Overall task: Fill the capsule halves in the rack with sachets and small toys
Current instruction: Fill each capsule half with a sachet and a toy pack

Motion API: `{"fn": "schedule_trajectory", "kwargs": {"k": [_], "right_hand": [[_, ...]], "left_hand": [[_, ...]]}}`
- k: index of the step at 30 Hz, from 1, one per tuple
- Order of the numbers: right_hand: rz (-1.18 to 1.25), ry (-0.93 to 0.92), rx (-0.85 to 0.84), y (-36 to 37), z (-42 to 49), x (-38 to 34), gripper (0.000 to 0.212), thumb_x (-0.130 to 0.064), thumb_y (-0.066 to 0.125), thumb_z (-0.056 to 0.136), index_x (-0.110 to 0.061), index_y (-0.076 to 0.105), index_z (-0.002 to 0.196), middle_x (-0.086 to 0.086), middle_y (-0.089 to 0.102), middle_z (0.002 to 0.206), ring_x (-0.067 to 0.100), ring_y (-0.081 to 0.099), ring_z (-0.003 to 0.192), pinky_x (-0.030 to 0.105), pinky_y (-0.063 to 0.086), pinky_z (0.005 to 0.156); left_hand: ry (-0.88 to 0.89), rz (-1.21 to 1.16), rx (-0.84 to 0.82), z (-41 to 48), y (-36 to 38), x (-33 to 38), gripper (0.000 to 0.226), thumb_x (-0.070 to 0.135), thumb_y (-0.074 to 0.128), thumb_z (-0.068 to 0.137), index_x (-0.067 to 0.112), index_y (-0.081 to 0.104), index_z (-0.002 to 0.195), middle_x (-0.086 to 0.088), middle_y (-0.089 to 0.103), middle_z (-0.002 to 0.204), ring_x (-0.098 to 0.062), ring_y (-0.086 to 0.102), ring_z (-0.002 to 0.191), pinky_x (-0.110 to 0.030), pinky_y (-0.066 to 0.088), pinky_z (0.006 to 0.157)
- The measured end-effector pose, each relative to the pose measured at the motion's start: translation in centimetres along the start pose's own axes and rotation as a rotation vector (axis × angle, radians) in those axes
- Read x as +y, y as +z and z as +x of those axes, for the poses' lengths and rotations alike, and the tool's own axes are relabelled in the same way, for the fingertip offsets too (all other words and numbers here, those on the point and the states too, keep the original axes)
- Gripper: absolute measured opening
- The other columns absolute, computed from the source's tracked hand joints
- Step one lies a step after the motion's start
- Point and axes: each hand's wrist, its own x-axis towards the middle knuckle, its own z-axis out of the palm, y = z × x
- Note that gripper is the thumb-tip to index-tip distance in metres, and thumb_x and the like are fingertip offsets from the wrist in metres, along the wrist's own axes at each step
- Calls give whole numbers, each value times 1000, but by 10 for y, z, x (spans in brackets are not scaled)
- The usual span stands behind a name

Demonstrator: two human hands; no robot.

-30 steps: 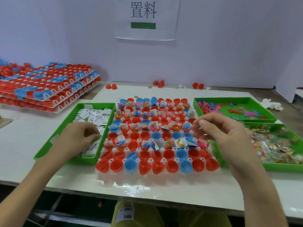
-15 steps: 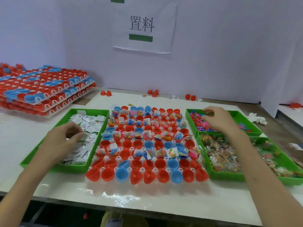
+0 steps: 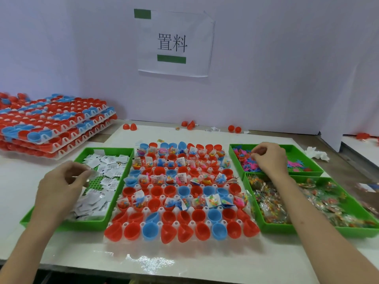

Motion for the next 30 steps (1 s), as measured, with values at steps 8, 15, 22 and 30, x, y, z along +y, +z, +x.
{"fn": "schedule_trajectory", "kwargs": {"k": [8, 15, 22, 30], "right_hand": [[382, -64, 81, -50, -7, -53, 6, -13, 77, 86, -16, 72, 87, 1, 74, 82, 8, 68, 56, 15, 53, 53], [921, -179, -87, -96, -115, -143, 13, -17, 78, 77, -22, 74, 88, -4, 77, 85, 14, 75, 72, 15, 55, 68], [995, -278, -141, -100, -179, -168, 16, -18, 79, 66, -24, 74, 80, -3, 76, 75, 9, 72, 66, 13, 54, 60], [955, -271, -126, -91, -183, -163, 22, -2, 79, 75, -22, 75, 83, -2, 77, 82, 13, 74, 75, 16, 56, 66]], "left_hand": [[-11, -460, 181, -16, -7, 44, 10, 16, 68, 91, 26, 66, 93, -12, 73, 96, -11, 73, 81, -19, 59, 79], [29, -858, 15, -81, 12, 172, 28, 40, 73, 65, 28, 77, 90, 4, 77, 86, -9, 74, 81, -14, 56, 71], [-75, -1143, -53, -117, 40, 201, 18, 31, 75, 63, 24, 79, 78, -7, 76, 76, -19, 75, 72, -19, 57, 65], [-135, -1209, -135, -126, 50, 207, 31, 27, 82, 56, 22, 81, 86, -9, 78, 84, -20, 76, 82, -19, 58, 68]]}}
